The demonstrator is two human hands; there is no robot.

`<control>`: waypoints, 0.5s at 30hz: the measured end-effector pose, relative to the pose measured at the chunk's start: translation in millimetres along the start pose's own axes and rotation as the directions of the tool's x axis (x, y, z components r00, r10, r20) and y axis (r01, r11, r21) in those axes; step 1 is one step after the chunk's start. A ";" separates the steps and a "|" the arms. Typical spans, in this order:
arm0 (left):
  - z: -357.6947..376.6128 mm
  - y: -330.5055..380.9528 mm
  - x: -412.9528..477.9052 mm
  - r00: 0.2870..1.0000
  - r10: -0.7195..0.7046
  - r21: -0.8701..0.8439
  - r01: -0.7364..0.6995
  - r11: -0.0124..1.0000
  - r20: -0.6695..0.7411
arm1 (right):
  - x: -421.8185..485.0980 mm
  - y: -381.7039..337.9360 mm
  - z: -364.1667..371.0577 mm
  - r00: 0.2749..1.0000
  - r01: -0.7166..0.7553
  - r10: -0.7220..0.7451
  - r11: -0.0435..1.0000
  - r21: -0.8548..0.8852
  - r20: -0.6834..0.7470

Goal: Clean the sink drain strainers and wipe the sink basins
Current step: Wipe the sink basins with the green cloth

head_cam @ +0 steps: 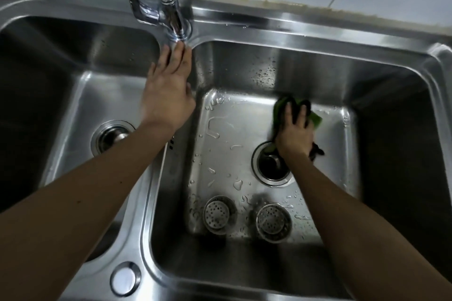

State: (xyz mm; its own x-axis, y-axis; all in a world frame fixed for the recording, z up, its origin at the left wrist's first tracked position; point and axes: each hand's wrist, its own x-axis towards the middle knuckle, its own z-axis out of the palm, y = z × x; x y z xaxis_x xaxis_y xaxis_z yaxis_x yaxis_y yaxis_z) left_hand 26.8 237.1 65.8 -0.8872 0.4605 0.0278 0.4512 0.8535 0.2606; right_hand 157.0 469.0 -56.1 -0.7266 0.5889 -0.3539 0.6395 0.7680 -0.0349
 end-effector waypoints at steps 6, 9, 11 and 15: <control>1.6 -0.1 1.5 1.000 0.012 -0.016 -0.012 1.000 -0.013 | -29.3 -56.0 13.0 0.770 0.636 -0.626 0.769 -0.066 0.120; 3.8 -0.4 1.6 1.000 0.008 0.004 -0.008 1.000 -0.014 | -45.4 -40.3 40.7 0.448 0.889 -0.892 0.438 -0.135 0.058; 4.4 -0.5 1.8 1.000 0.012 0.020 -0.011 1.000 -0.017 | -45.1 -38.8 55.7 0.255 0.951 -0.959 0.226 -0.212 0.125; 5.2 -0.9 1.4 0.999 0.017 0.028 -0.017 0.999 -0.030 | -28.5 -79.2 48.9 0.443 0.874 -0.892 0.408 -0.264 0.088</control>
State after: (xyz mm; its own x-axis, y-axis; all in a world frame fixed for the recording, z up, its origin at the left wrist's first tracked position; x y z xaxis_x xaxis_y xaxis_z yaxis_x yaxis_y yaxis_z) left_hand 25.6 238.2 60.6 -0.8817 0.4678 0.0614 0.4683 0.8522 0.2334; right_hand 139.3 379.1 -88.9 -0.8701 -0.4469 -0.2078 -0.4410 0.8942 -0.0770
